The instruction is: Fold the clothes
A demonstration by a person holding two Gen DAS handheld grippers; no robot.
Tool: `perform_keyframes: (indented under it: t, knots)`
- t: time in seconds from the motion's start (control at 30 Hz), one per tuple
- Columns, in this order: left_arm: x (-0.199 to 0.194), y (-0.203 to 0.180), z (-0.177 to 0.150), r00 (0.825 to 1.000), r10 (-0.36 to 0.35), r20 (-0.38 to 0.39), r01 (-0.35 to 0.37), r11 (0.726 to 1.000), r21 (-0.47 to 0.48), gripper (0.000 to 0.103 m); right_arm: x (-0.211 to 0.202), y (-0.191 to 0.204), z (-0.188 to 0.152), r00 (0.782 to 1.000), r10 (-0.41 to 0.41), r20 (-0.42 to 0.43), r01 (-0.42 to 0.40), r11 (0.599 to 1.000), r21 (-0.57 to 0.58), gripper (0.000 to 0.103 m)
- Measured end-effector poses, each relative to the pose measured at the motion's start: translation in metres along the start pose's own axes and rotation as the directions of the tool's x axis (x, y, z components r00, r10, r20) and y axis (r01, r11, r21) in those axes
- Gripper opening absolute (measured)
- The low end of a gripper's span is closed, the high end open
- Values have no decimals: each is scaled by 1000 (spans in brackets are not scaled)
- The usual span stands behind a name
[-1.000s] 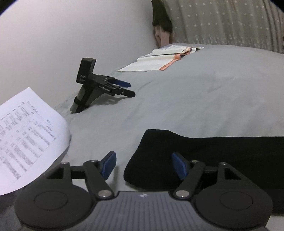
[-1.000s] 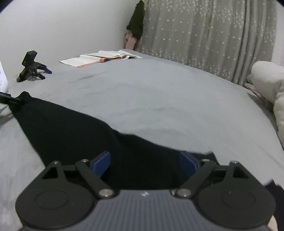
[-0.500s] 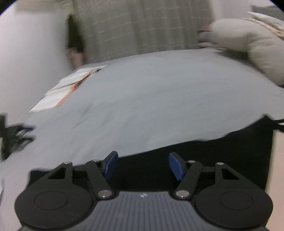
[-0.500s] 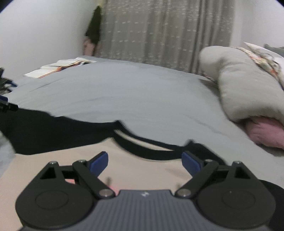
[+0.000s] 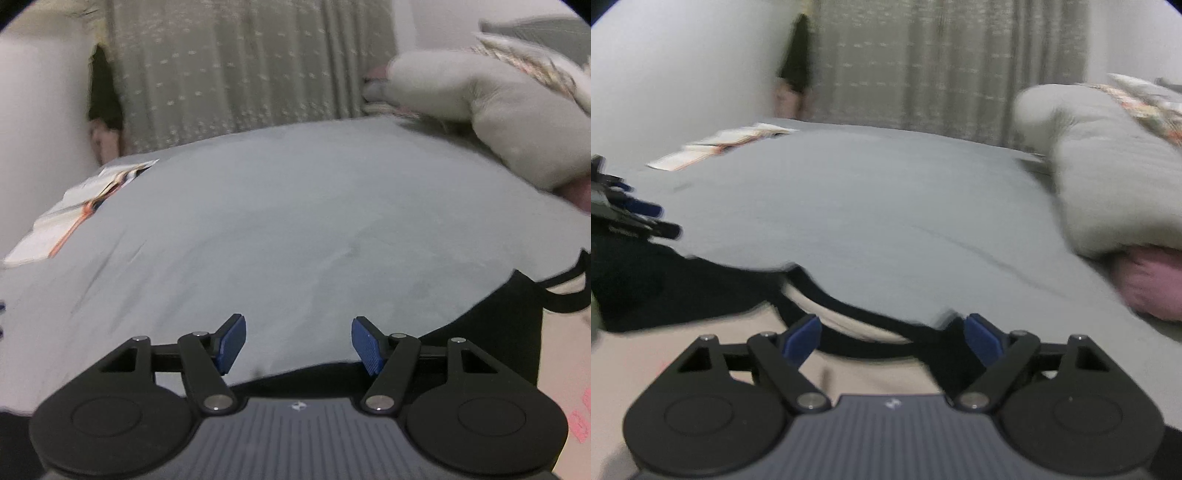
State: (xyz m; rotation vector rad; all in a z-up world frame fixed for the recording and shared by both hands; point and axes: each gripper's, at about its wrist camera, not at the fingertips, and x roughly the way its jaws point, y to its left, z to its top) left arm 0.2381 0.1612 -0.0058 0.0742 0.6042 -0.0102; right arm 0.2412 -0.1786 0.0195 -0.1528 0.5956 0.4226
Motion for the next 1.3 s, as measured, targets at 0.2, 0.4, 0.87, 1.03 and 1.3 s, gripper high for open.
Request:
perform_keyframes:
  t: [0.2, 0.4, 0.87, 1.03, 1.3]
  knots:
    - [-2, 40, -46, 1000, 15, -18, -18, 989, -145, 67, 53, 24, 23, 990, 134, -37, -135, 990, -41, 74]
    - [0, 34, -52, 997, 75, -20, -77, 990, -119, 74, 89, 29, 24, 979, 175, -103, -179, 983, -27, 33]
    - [10, 33, -52, 995, 95, -33, -99, 985, -143, 85, 108, 61, 19, 996, -74, -42, 66, 985, -162, 31]
    - [10, 32, -47, 993, 110, -49, -116, 983, -139, 88, 75, 33, 27, 997, -79, 4, 79, 997, 5, 50]
    - [-37, 17, -59, 996, 45, -80, -63, 969, -238, 87, -36, -28, -22, 975, -210, -66, 213, 976, 45, 67]
